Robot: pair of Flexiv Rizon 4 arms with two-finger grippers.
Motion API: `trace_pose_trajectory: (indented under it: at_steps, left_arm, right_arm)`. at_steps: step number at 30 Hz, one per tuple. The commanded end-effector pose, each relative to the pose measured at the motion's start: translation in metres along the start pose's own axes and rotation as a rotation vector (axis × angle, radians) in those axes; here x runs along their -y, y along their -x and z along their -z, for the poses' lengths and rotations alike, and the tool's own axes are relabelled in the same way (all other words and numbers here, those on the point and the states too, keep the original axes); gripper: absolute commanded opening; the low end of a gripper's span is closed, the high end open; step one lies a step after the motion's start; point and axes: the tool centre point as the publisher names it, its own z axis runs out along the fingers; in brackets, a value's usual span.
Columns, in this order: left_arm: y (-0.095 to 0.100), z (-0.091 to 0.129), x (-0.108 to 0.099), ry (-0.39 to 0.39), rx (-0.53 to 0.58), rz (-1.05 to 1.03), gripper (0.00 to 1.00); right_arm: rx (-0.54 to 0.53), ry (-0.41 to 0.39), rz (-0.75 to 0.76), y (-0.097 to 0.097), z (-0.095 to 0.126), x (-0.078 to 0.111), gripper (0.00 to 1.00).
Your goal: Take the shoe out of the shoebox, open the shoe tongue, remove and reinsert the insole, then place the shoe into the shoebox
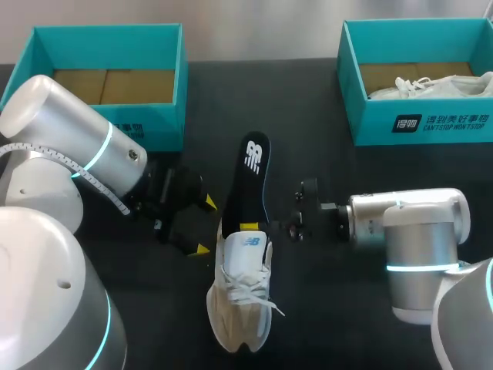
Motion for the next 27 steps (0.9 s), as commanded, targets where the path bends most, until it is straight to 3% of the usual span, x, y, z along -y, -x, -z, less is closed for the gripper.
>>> trace_pose_trajectory:
  at_steps: [1,7,13,14,18,27]
  left_arm:
    - [0.000,0.000,0.000,0.001,0.001,-0.001,1.00]
    - [0.000,0.000,0.000,0.001,0.001,-0.001,1.00]
    - [0.000,0.000,0.000,0.001,0.001,-0.001,1.00]
    - [0.000,0.000,0.000,0.001,0.001,-0.001,1.00]
    - [0.000,0.000,0.000,0.001,0.001,-0.001,1.00]
    - [0.000,0.000,0.000,0.001,0.001,-0.001,1.00]
  right_arm:
    - [-0.007,-0.015,-0.007,0.002,-0.004,0.013,0.00]
    - [-0.027,0.001,-0.009,-0.002,-0.007,0.017,0.00]
    - [-0.041,0.010,0.022,-0.007,-0.010,0.009,0.00]
    - [-0.043,0.011,0.028,-0.008,-0.010,0.008,0.07]
    - [-0.052,0.005,0.055,-0.011,-0.011,0.001,0.20]
    - [-0.065,-0.011,0.088,-0.014,-0.012,-0.008,0.29]
